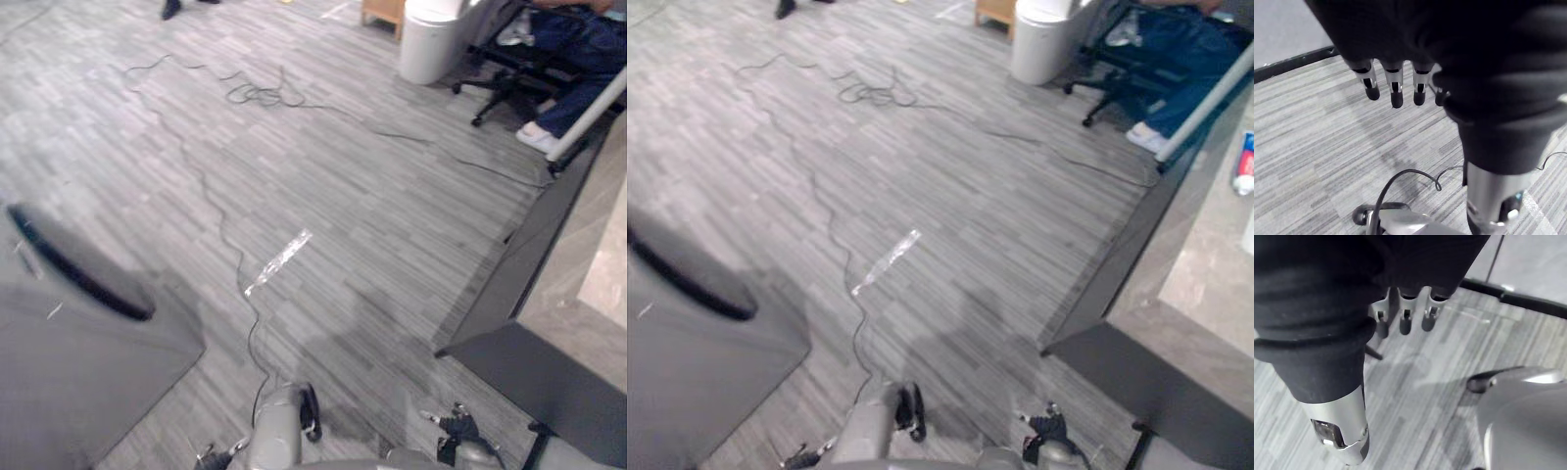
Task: Organize washtable
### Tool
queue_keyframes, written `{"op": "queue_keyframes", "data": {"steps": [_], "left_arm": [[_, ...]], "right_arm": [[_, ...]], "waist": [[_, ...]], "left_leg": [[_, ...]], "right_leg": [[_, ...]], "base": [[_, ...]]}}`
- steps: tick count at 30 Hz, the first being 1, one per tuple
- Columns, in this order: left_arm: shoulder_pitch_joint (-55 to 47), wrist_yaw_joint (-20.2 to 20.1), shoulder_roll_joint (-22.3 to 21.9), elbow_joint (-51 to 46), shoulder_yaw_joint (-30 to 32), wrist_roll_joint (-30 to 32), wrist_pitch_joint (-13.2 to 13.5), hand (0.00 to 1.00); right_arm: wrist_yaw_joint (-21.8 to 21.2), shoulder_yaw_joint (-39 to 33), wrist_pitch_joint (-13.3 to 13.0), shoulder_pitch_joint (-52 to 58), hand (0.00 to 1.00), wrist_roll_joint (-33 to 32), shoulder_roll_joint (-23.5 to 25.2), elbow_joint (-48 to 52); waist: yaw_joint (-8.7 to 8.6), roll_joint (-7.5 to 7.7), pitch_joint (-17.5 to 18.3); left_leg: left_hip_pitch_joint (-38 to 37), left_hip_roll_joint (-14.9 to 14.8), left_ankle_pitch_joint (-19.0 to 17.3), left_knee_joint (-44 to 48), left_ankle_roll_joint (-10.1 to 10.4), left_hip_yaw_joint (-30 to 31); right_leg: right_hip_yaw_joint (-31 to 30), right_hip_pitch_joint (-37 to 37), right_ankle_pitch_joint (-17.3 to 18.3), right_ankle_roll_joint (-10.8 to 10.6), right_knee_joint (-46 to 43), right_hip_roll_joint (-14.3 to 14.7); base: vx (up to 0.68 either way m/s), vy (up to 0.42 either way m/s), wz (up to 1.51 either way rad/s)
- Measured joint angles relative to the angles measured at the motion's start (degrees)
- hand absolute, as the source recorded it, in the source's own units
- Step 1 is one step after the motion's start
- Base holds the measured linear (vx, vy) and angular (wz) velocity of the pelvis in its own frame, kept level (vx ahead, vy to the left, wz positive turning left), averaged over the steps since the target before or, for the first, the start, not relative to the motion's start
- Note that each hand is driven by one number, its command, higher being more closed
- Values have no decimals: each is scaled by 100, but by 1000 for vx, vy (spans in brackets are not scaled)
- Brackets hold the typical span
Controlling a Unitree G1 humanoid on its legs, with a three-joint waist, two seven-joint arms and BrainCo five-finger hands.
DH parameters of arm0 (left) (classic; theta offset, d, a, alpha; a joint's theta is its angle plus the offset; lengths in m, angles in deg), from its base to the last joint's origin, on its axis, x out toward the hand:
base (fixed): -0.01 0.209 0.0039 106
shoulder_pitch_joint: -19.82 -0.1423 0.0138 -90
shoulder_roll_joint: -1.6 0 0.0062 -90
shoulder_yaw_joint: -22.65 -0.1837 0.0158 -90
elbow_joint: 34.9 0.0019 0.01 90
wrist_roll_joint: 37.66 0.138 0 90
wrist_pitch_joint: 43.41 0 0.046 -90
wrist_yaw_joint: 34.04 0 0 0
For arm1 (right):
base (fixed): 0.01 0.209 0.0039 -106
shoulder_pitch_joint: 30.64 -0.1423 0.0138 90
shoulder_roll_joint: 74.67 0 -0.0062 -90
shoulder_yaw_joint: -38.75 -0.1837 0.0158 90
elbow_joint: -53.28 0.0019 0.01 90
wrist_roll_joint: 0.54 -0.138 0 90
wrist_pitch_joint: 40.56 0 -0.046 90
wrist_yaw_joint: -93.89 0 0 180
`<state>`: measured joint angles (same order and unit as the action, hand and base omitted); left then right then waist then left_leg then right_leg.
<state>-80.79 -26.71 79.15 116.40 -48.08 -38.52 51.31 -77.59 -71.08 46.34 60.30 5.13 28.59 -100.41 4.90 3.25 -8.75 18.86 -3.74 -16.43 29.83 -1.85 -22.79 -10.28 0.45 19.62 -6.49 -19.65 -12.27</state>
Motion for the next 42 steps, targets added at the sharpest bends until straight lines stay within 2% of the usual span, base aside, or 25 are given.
{"op": "queue_keyframes", "data": {"steps": [3,5,9,11,12,13,14,15,16,18,19,20,23,25,27,29,30,31,33,34,35,36,39,40,42], "left_arm": [[82,35,76,-24,-167,9,-34,0],[346,35,158,-22,-582,51,-51,0],[815,7,221,-28,-804,49,-25,0],[981,-27,216,-31,-917,54,-26,0],[1004,-87,239,-55,-1018,62,-25,0],[971,-120,223,-52,-1028,141,-40,0],[965,-130,150,-45,-1019,172,-48,0],[959,-174,-25,-52,-1002,207,-49,0],[946,-227,-91,-42,-925,295,-54,0],[934,-226,-243,-48,-647,383,-82,0],[878,-231,-279,-77,-491,384,-108,0],[802,-229,-297,-251,-391,384,-111,0],[747,-228,-423,-656,-378,375,-102,0],[699,-224,-392,-723,-394,375,-99,0],[666,-215,-438,-774,-390,314,-53,0],[659,-218,-434,-776,-387,270,11,0],[671,-216,-445,-773,-389,268,21,0],[701,-213,-445,-746,-391,268,15,0],[692,-211,-408,-615,-391,266,24,0],[702,-211,-344,-566,-395,264,16,0],[715,-202,-285,-544,-392,262,7,0],[782,-202,-187,-390,-394,257,-19,0],[774,-182,-163,-309,-399,251,-71,0],[779,-176,-153,-279,-420,251,-72,0],[983,-170,-73,-224,-582,251,-72,0]], "right_arm": [[-19,35,23,62,0,31,99,-8],[-20,63,-36,18,0,-56,-25,27],[-14,141,-81,-93,0,-70,-35,224],[-2,191,-83,-140,0,-76,-60,218],[2,219,-78,-120,0,-76,-40,209],[4,248,-73,-17,0,-73,0,203],[2,238,-62,88,0,-71,-19,197],[-15,110,-32,120,0,-69,-86,208],[-4,-109,-35,128,0,-67,-128,255],[-3,-234,2,293,0,-70,-13,486],[10,-217,22,391,0,-81,51,664],[11,-164,29,454,0,-115,84,812],[17,103,25,422,0,-227,136,1106],[16,262,20,354,0,-263,165,1151],[16,263,24,246,0,-281,226,1090],[18,165,30,46,0,-279,136,766],[20,159,29,14,0,-273,84,687],[20,187,57,7,0,-251,-7,524],[25,155,110,145,0,-209,-105,422],[23,118,108,208,0,-199,-78,381],[19,107,109,195,0,-197,-34,370],[8,119,106,126,0,-156,75,345],[0,182,92,50,0,-156,93,320],[-2,285,73,38,0,-156,41,325],[-3,305,55,18,0,-156,-46,332]], "waist": [[-125,33,108],[-266,-99,61],[-593,-275,1],[-672,-302,-58],[-729,-233,-105],[-745,-75,-78],[-805,-72,-80],[-867,-313,-112],[-888,-454,-139],[-881,-528,-182],[-848,-534,-200],[-818,-528,-222],[-567,-416,-255],[-405,-351,-242],[-380,-373,-228],[-339,-453,-192],[-329,-496,-165],[-302,-544,-138],[-269,-464,41],[-264,-269,174],[-264,-179,224],[-259,-142,241],[-163,-342,175],[-113,-516,154],[-197,-624,135]], "left_leg": [[-676,222,-42,-622,-222,-334],[-1531,415,-43,-1362,-239,-443],[-2415,411,-60,-1969,-165,-720],[-2731,451,-89,-2150,-47,-837],[-2970,605,-96,-2315,90,-872],[-3245,889,-132,-2447,188,-834],[-3399,956,-179,-2500,268,-758],[-3581,869,-151,-2589,327,-712],[-3633,826,-20,-2486,549,-716],[-3503,588,62,-1404,689,-799],[-3211,174,152,-142,786,-778],[-2758,-338,76,1470,636,-725],[-1612,-1023,-151,2990,334,-580],[-1075,-1134,-165,2419,315,-523],[-630,-906,-135,1164,364,-97],[-199,-664,208,-736,871,785],[-87,-718,281,-996,995,941],[27,-814,432,-1389,1089,1019],[-157,-636,1276,-1438,595,1052],[-208,-563,1425,-1365,318,707],[-254,-552,1370,-1354,256,451],[-475,-604,1315,-1288,165,-113],[-1096,-736,1252,-1386,69,-577],[-1477,-721,1251,-1649,71,-726],[-1833,-598,1221,-2074,49,-823]], "right_leg": [[-57,807,-623,-240,-1682,-58],[524,1345,-285,-6,-2648,88],[2101,2214,-82,423,-2244,675],[2857,2502,-443,680,-1254,1028],[3216,2482,-985,806,-394,1246],[3195,2467,-1604,1130,198,1423],[2948,2437,-2085,1704,171,1468],[2931,2449,-1937,1972,-125,1550],[2889,2498,-1666,1992,-401,1563],[2699,2263,-1337,1905,-673,1658],[2540,1954,-1228,1881,-581,1764],[2365,1549,-1091,1873,-472,1888],[1533,851,-810,1852,-329,2076],[835,536,-778,1844,-88,2134],[112,230,-778,1808,184,2120],[-824,36,-711,1688,450,2086],[-974,5,-688,1640,529,2084],[-1191,-128,-620,1409,648,2003],[-1580,-250,-382,1049,561,1753],[-1565,-99,-295,871,368,1551],[-1512,54,-347,717,226,1476],[-1264,316,-724,199,-30,1354],[-731,529,-879,169,-333,1301],[-328,743,-787,204,-409,1316],[336,1151,-744,284,-372,1422]], "base": [[357,238,-61],[283,226,-47],[353,153,-23],[403,103,-29],[573,120,-24],[483,97,-13],[510,121,-14],[530,125,-21],[751,140,-42],[585,47,-48],[428,4,-63],[502,5,-68],[394,42,-122],[361,125,-168],[337,208,-179],[371,345,-190],[382,426,-192],[328,378,-143],[519,521,-152],[646,618,-145],[678,618,-180],[451,413,-143],[308,292,-183],[316,253,-196],[284,179,-150]]}}
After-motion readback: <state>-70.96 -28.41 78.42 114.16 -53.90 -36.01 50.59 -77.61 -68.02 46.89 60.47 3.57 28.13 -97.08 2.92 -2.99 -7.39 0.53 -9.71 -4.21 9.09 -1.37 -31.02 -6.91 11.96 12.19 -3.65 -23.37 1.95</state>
